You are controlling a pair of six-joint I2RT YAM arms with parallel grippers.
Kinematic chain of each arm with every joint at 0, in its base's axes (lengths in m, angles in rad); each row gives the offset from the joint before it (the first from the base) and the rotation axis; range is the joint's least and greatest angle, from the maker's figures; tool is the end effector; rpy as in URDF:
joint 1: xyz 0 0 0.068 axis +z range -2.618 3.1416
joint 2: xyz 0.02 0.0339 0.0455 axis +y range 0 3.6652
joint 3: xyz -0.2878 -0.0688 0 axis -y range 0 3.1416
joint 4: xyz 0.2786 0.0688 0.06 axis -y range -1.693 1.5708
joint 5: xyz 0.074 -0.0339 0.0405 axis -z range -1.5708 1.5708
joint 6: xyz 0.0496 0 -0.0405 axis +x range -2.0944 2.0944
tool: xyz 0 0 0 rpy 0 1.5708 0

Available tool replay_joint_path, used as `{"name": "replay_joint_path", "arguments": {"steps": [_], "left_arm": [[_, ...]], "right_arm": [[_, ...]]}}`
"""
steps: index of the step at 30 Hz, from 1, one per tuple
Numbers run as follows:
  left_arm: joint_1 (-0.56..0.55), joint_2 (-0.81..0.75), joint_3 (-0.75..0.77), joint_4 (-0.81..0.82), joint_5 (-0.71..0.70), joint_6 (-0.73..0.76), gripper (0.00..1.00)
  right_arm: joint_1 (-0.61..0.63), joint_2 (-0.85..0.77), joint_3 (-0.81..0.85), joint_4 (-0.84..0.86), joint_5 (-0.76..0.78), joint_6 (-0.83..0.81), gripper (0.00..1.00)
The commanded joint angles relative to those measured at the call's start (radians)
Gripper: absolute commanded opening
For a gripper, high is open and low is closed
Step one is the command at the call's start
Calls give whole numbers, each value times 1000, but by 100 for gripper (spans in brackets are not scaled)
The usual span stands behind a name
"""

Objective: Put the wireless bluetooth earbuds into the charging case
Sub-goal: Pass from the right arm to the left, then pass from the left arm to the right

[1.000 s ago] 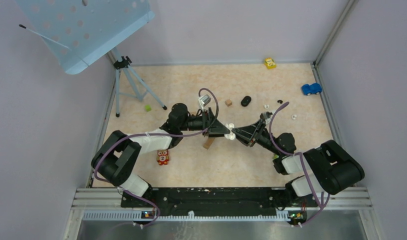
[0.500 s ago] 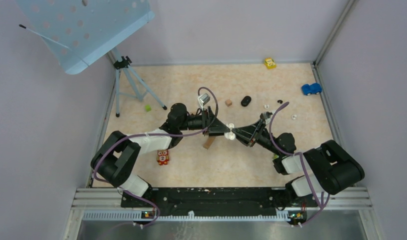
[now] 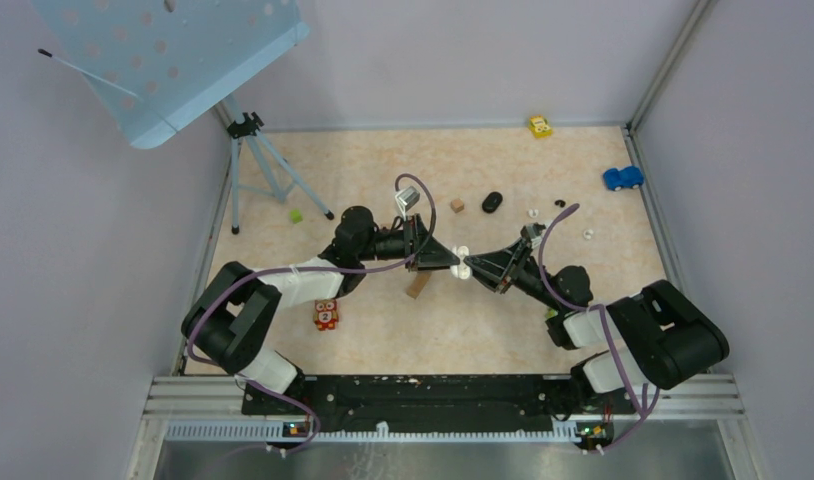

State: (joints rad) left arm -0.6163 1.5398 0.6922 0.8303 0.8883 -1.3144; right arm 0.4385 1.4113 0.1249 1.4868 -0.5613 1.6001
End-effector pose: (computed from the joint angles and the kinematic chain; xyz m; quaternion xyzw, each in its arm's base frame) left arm 0.2599 -0.2312 0.2302 0.0628 0.7082 -0.6949 0.1082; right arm 0.1913 0.1189 0.1702 0.1543 0.6260 0.7255 0.2405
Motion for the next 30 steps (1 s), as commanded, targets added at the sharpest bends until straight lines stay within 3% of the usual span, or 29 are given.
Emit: {"name": "replay_joint_path", "arguments": {"steps": [1, 5, 11, 14, 15, 17, 21, 25, 30], "left_arm": [[-2, -41, 13, 24, -16, 22, 30], [-2, -43, 10, 23, -17, 24, 24], [-2, -55, 11, -7, -13, 53, 3], [0, -65, 13, -44, -21, 78, 0], [2, -68, 13, -55, -23, 85, 0], [11, -75, 12, -75, -23, 97, 0], [48, -98, 12, -152, -16, 136, 0], [93, -120, 28, -261, 17, 203, 0], [120, -125, 73, -379, 105, 312, 0]], "right_arm": [[7, -15, 4, 236, -2, -11, 0], [7, -14, 4, 236, -2, -10, 0], [7, -7, 0, 237, -2, -9, 0], [6, -2, -6, 235, 3, -6, 40], [7, -3, -10, 234, 8, -7, 47], [6, -10, -20, 217, 19, -15, 58], [-4, -80, -42, 109, 39, -52, 67], [-40, -267, -38, -224, 24, -151, 68], [-43, -604, 188, -1157, 131, -565, 69]]}}
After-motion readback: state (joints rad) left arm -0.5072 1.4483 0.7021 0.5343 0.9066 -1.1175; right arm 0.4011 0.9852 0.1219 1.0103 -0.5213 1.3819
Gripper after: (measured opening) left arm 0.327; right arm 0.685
